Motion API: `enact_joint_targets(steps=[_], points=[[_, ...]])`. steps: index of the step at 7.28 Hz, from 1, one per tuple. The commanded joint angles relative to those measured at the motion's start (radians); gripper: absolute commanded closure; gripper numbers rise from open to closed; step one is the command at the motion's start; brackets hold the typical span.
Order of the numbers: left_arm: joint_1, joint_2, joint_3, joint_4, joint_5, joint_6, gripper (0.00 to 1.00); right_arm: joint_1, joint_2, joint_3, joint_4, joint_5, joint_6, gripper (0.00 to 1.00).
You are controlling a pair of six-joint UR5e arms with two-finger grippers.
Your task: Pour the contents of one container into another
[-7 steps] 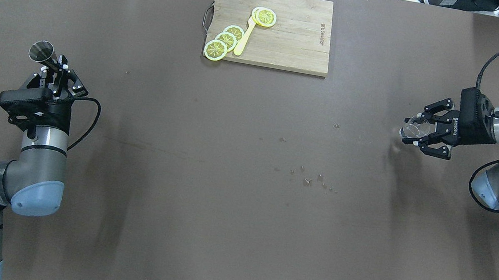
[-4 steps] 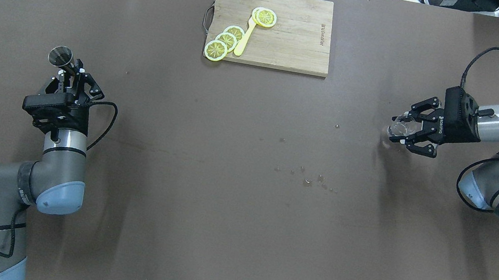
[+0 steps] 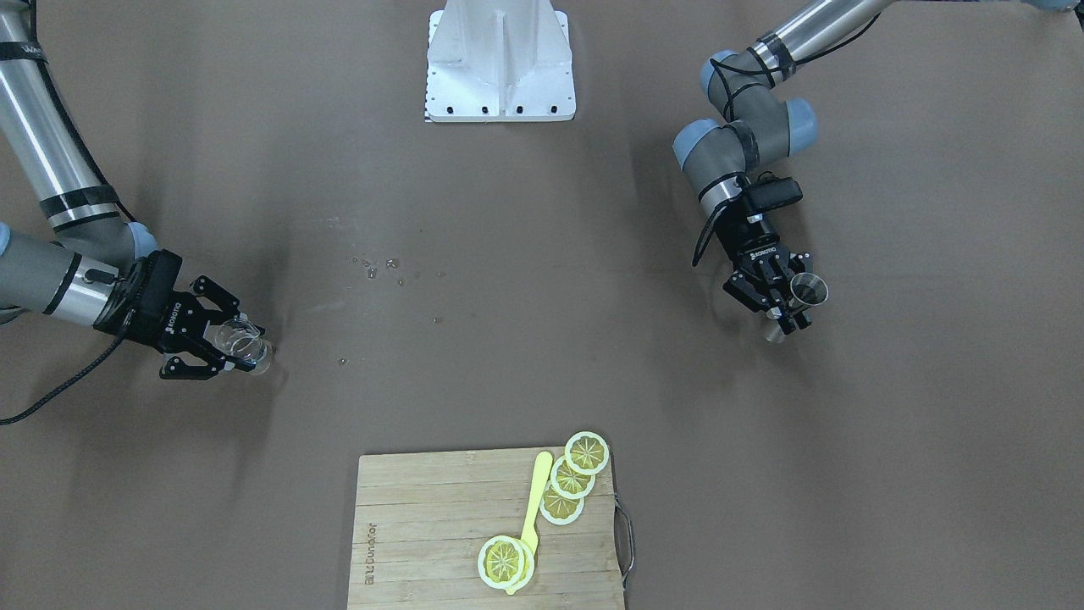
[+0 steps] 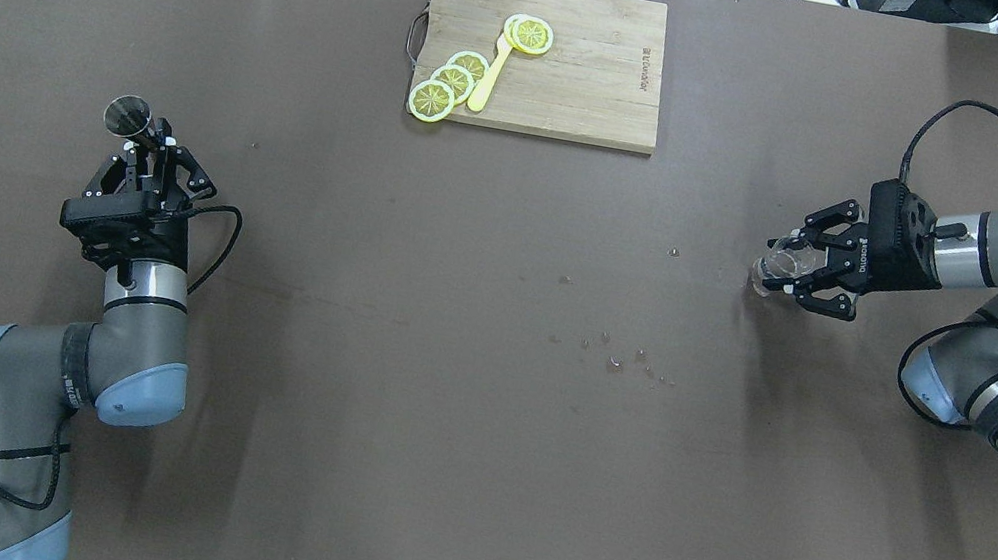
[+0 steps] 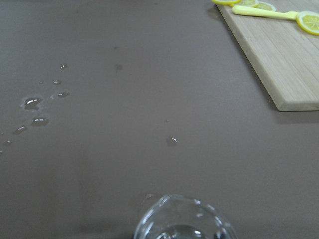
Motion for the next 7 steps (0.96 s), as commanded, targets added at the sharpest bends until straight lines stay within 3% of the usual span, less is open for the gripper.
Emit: enact_joint_targets(steps=[1, 2, 3, 5, 7], points=[[0.000, -0.001, 0.003, 0.029, 0.001, -0.008, 1.00, -0.009, 0.000, 0.000, 0.001, -0.018, 0.001, 0.96], [0.000, -0.001, 0.007, 0.029, 0.001, -0.010, 1.00, -0.012, 0.005, 0.001, 0.001, -0.028, 0.001, 0.71], [0.000, -0.002, 0.009, 0.029, 0.001, -0.025, 1.00, -0.012, 0.005, 0.003, 0.001, -0.036, 0.001, 0.55], [0.000, -0.027, 0.030, 0.029, 0.001, -0.036, 1.00, -0.013, 0.003, 0.003, 0.001, -0.044, 0.001, 0.36], [0.000, -0.054, 0.058, 0.032, 0.001, -0.036, 1.00, -0.013, 0.003, 0.003, 0.001, -0.050, 0.001, 0.24]])
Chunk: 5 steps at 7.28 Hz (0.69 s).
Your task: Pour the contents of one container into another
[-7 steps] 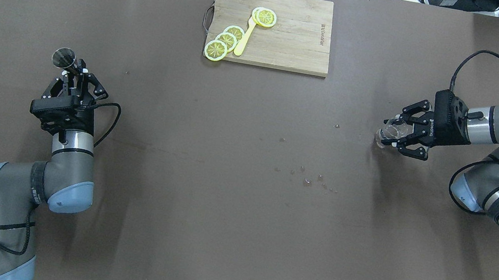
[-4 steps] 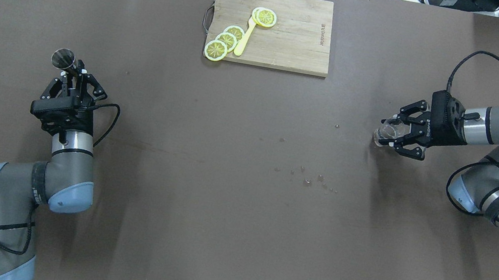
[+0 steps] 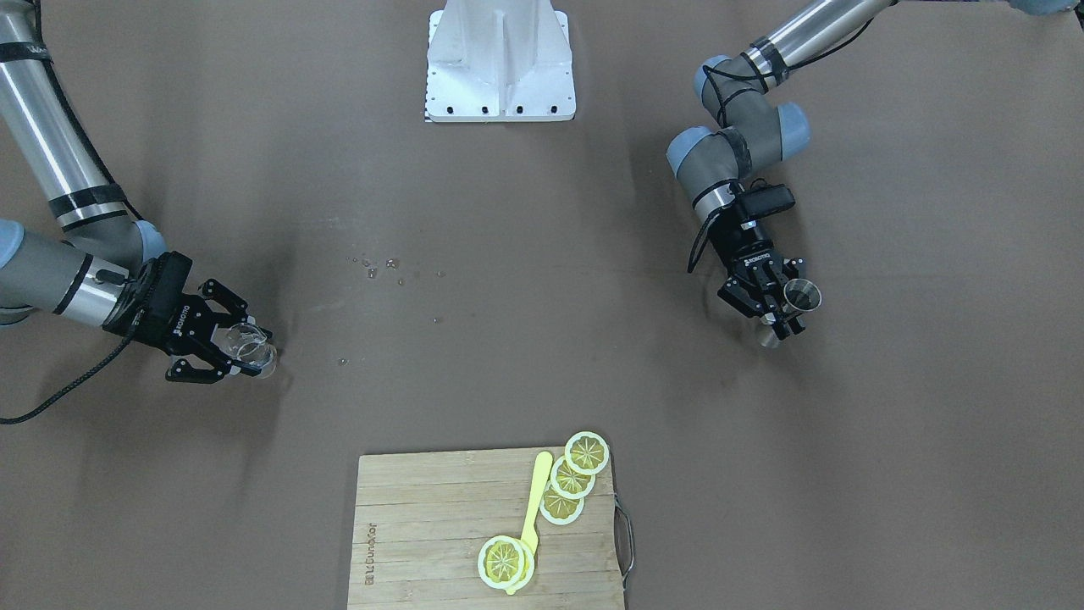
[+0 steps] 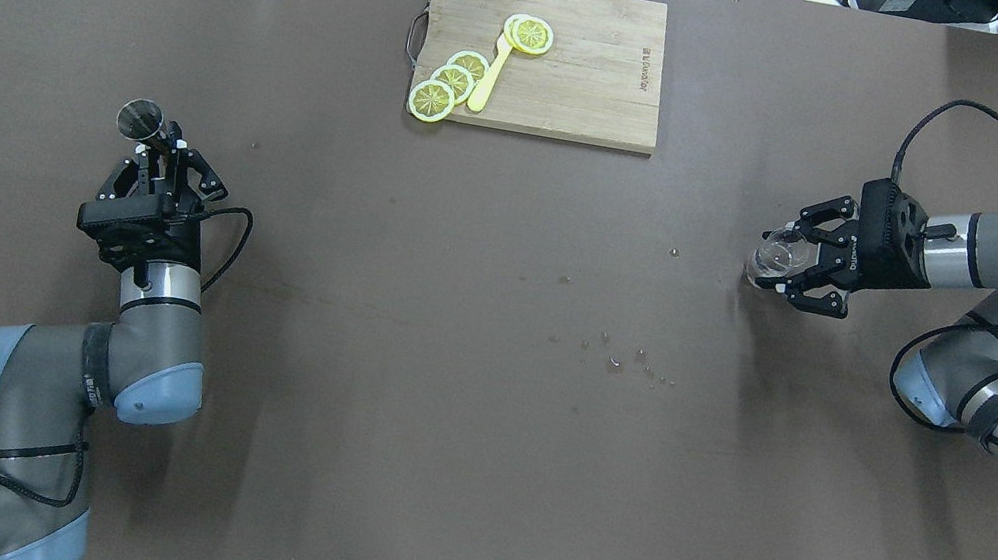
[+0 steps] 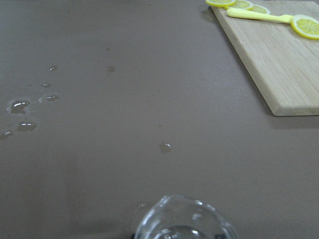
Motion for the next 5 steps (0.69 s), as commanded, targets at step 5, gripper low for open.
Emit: enact_joint_targets(steps=[5], points=[[0.002, -0.024, 0.027, 0.003, 0.002, -0.001, 1.00, 0.000, -0.006, 0.009, 0.002, -0.004, 0.000, 0.22]])
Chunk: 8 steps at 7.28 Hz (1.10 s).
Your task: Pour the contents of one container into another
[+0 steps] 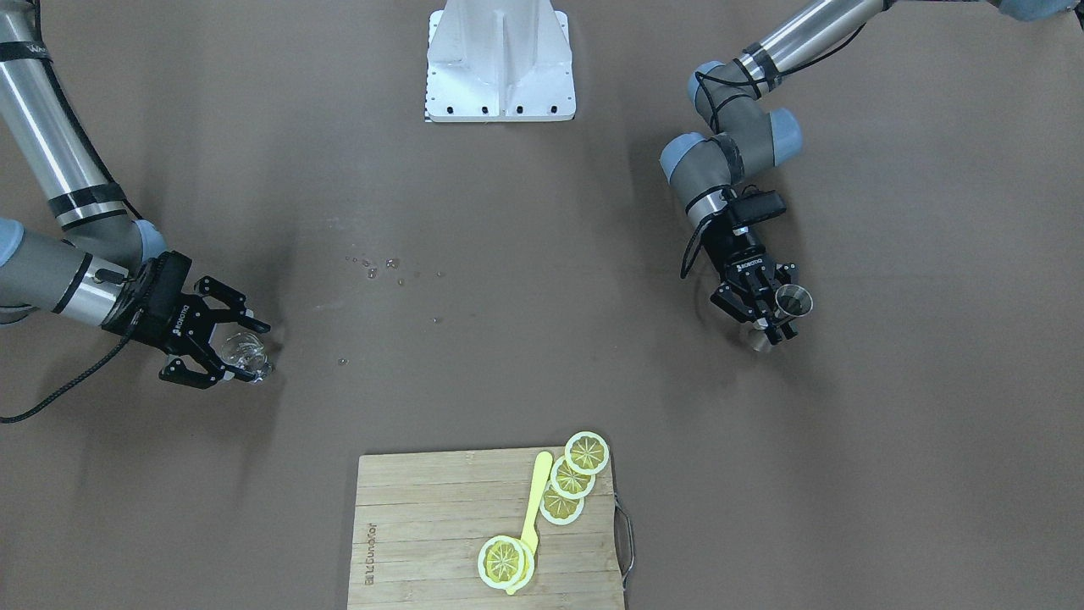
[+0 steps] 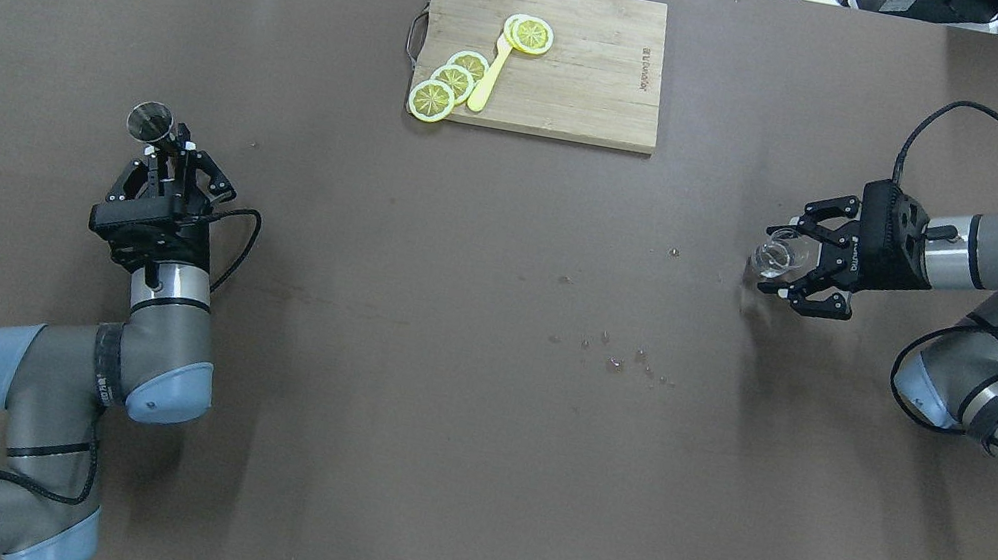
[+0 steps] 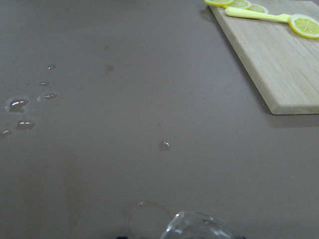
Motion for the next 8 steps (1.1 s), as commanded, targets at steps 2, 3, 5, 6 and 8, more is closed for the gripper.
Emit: enact_joint_targets(steps=[2, 3, 5, 6, 8], points=[[0.010, -0.004, 0.003, 0.001, 0.000, 0.001, 1.00, 0.002, -0.003, 0.004, 0.000, 0.000, 0.000, 0.20], [0.016, -0.004, 0.003, 0.001, 0.000, 0.001, 1.00, 0.007, -0.005, 0.002, 0.000, 0.000, 0.000, 0.20], [0.017, -0.004, 0.003, 0.002, -0.002, 0.001, 1.00, 0.014, -0.005, -0.008, -0.001, -0.006, 0.000, 0.19], [0.018, -0.002, 0.003, 0.002, -0.002, 0.001, 0.94, 0.017, -0.003, -0.008, -0.001, -0.009, 0.003, 0.19], [0.024, -0.002, 0.003, 0.002, -0.002, 0.001, 0.85, 0.022, 0.000, -0.005, -0.001, -0.008, 0.023, 0.18]])
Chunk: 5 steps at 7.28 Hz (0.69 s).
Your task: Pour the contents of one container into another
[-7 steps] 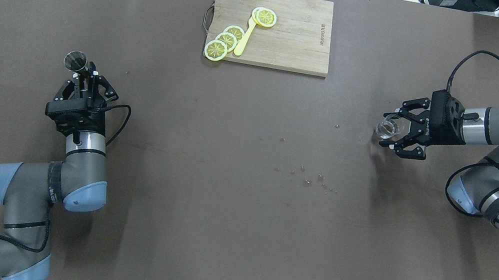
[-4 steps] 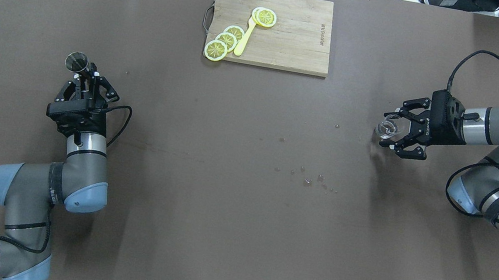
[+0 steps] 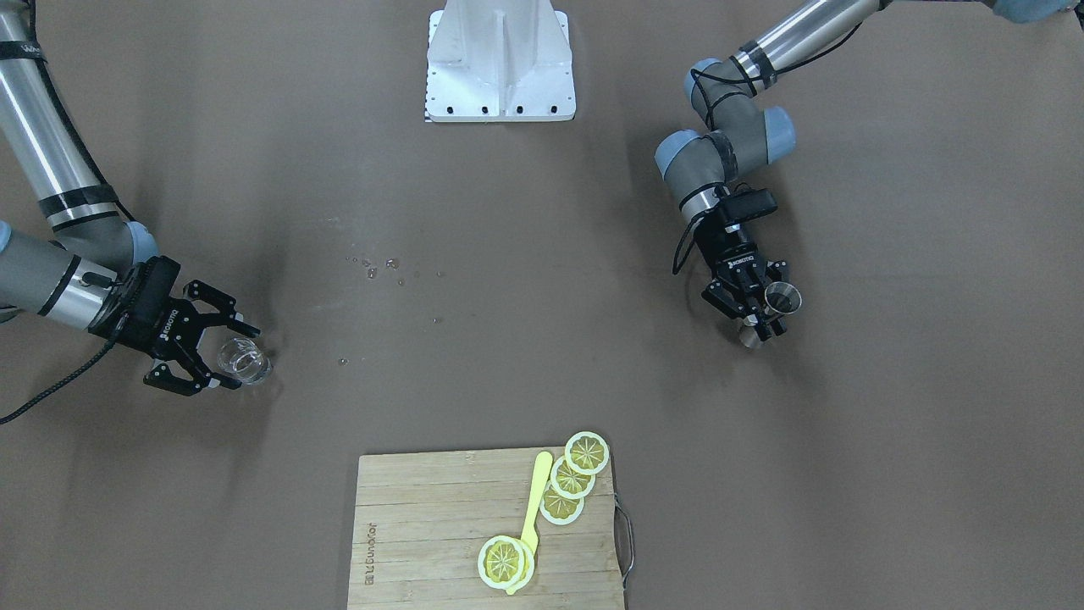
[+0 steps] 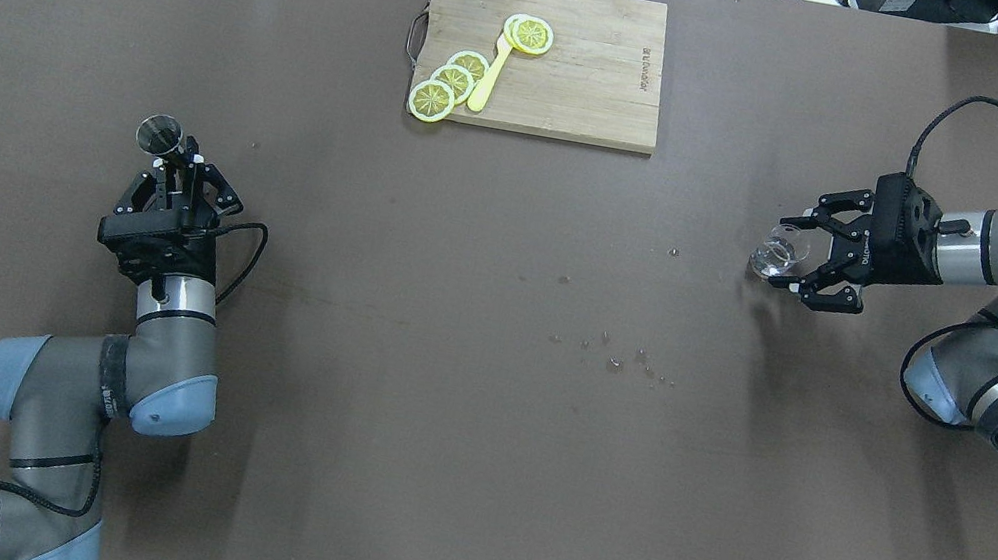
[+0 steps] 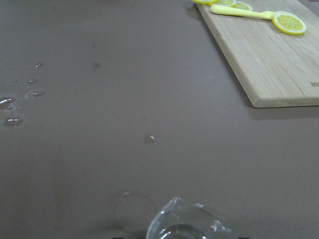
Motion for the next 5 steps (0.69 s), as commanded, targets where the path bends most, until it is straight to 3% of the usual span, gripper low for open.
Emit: enact_joint_targets(steps=[1, 4, 5], points=[[0.003, 0.000, -0.002, 0.000, 0.000, 0.002, 0.62, 0.007, 0.003, 0.002, 0.000, 0.000, 0.009, 0.18], [0.007, 0.000, 0.000, 0.015, 0.000, 0.003, 0.55, 0.056, 0.014, 0.023, -0.003, 0.017, 0.063, 0.16], [0.007, -0.001, 0.002, 0.020, 0.000, 0.003, 0.43, 0.079, 0.014, 0.056, -0.006, 0.029, 0.103, 0.15]])
